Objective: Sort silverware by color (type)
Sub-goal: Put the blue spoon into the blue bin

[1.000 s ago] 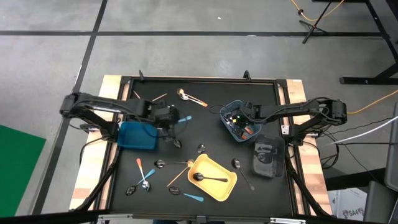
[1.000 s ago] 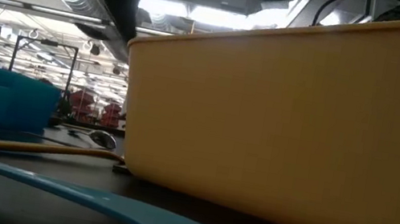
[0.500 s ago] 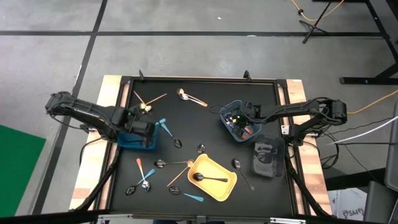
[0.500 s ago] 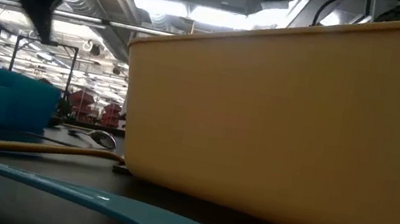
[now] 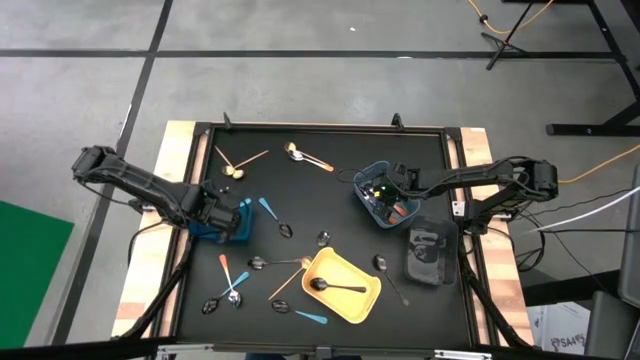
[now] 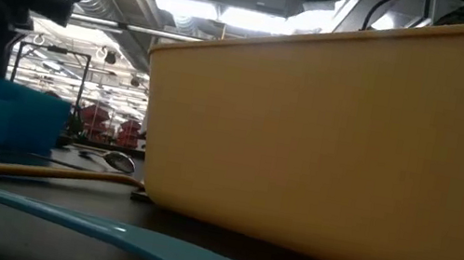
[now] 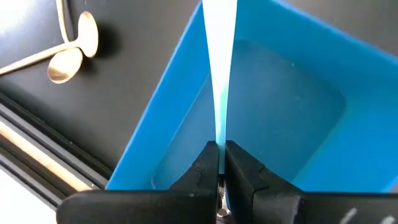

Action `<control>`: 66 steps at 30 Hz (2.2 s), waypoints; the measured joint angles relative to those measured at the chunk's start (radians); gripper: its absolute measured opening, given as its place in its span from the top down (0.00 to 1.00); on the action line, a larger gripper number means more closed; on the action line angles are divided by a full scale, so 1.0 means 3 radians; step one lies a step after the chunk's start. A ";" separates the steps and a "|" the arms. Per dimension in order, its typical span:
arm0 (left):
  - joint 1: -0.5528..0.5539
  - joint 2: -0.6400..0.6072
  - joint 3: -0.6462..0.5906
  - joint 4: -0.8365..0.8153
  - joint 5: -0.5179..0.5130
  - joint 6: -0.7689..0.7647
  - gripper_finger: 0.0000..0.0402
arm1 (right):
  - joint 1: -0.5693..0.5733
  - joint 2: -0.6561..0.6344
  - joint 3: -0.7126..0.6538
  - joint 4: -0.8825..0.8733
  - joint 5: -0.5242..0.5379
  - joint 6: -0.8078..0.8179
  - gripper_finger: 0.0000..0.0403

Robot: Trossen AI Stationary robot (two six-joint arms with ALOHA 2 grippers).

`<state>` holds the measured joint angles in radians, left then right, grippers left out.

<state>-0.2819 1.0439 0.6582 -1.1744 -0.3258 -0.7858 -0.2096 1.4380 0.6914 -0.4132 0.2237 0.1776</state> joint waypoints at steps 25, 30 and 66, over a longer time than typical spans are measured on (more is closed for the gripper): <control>-0.0025 0.0003 -0.0255 0.0191 0.0359 -0.0003 0.83 | 0.0000 0.0000 0.0000 0.0001 -0.0001 -0.0001 0.82; -0.0021 0.0003 -0.0254 0.0191 0.0388 -0.0162 0.82 | 0.0000 0.0000 0.0000 0.0001 -0.0001 0.0000 0.82; 0.0536 0.0149 0.0442 0.2056 0.0148 -0.0625 0.82 | 0.0002 -0.0001 0.1263 -0.1098 -0.0123 -0.0001 0.82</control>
<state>-0.1211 1.0887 0.7908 -0.5575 -0.2814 -0.9734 -0.2090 1.4376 1.0702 -0.7425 0.1867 0.1772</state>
